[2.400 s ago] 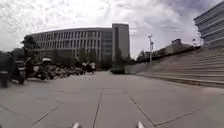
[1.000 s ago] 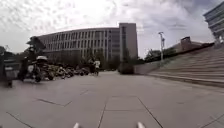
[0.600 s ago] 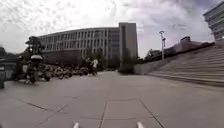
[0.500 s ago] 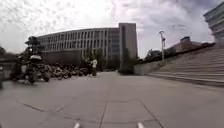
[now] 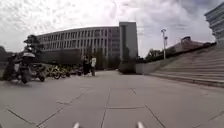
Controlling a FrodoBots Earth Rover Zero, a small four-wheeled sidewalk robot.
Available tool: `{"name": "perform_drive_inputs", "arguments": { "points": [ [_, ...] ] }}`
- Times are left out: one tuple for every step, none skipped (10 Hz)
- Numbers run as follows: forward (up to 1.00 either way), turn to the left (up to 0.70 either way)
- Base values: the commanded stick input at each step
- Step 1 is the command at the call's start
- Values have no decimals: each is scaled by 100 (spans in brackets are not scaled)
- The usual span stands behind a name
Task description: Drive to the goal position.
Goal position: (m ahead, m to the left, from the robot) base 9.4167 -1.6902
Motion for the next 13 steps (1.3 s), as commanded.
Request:
{"name": "perform_drive_inputs", "arguments": {
  "points": [
    [70, 0],
    [70, 0],
    [70, 0],
    [70, 0],
    [70, 0],
    [70, 0],
    [70, 0],
    [70, 0],
    [70, 0],
    [70, 0],
    [70, 0],
    [70, 0],
    [70, 0]
  ]
}}
